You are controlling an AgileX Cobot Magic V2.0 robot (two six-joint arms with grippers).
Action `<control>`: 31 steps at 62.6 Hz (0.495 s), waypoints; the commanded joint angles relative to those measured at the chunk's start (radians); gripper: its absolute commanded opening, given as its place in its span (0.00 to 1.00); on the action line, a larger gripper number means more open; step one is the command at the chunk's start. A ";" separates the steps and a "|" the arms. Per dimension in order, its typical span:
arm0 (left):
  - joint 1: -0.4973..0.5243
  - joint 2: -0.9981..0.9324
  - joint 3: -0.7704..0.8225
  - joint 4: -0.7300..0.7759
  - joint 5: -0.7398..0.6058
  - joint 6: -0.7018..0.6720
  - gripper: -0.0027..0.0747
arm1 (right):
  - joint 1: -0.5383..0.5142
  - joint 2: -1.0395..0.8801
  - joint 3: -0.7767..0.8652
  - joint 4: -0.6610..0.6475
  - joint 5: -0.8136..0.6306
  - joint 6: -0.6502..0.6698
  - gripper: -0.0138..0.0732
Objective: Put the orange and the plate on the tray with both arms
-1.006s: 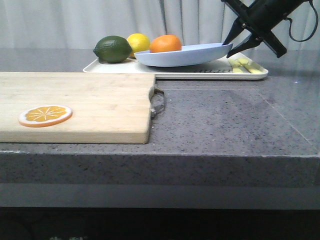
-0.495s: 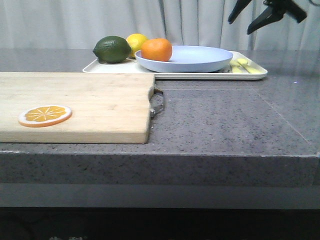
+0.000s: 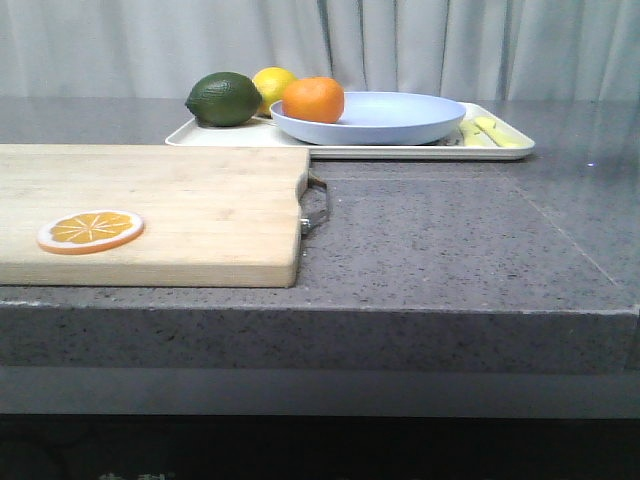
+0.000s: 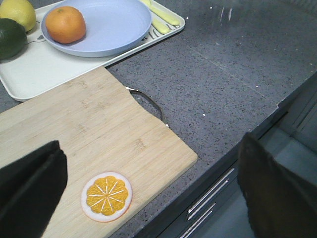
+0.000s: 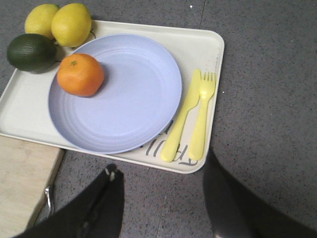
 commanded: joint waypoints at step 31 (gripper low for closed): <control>0.001 -0.005 -0.027 -0.004 -0.069 -0.008 0.91 | 0.034 -0.675 0.789 -0.004 -0.303 -0.127 0.61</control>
